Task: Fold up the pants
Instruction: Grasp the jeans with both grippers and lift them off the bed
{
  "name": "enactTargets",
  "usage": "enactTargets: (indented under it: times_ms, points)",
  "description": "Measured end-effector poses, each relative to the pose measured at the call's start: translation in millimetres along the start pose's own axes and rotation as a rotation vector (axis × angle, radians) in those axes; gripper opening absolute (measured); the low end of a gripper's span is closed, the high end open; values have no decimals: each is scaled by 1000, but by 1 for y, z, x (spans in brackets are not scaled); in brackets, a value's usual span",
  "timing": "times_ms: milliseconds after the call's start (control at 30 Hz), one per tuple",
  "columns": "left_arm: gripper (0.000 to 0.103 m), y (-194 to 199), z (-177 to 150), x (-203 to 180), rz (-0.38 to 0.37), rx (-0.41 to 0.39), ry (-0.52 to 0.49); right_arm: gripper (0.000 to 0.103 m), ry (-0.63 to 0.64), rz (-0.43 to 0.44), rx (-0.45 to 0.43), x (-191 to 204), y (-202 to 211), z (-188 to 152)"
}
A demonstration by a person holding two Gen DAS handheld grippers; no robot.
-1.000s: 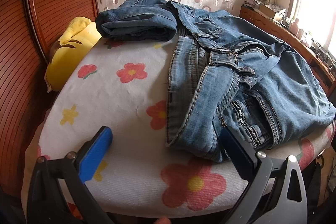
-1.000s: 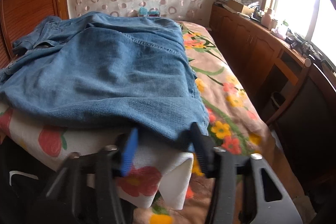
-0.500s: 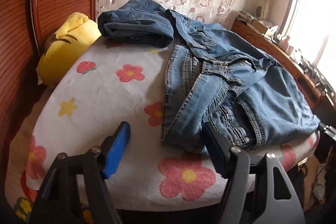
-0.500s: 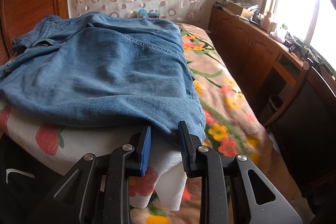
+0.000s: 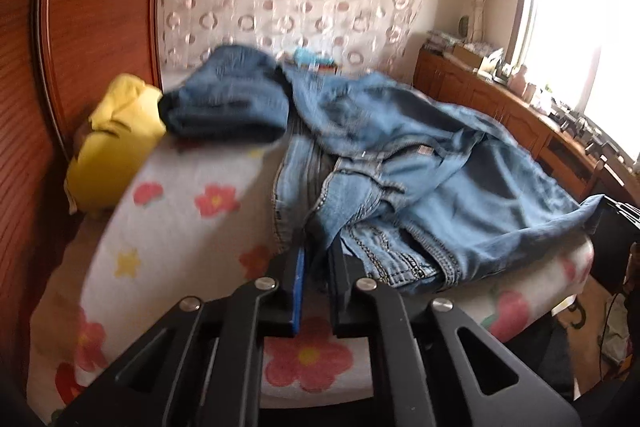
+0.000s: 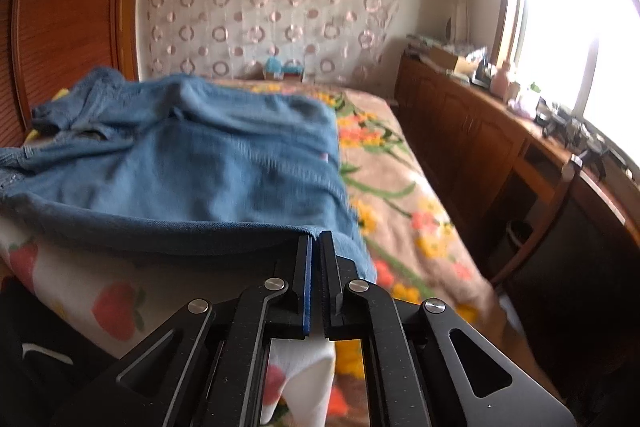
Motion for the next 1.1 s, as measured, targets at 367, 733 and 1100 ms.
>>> enactTargets:
  times_ms: [367,733,1100]
  points:
    - [4,84,67,-4,6,-190,-21,0,75,-24,-200,-4,59,93]
    - [4,121,77,-5,-17,-247,-24,0,122,-20,-324,2,105,133]
    - [4,42,78,2,10,-116,-30,0,145,-45,-228,9,28,127]
Point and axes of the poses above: each gripper's, at about its wrist camera, not at the fingertips, and y roughly against the way its jaws point, x to its left, z to its top, the point moved 10 cm from there along -y, roughly the way its jaws point, and after that the axes turned 4 degrees about x, right-handed, at the moved point
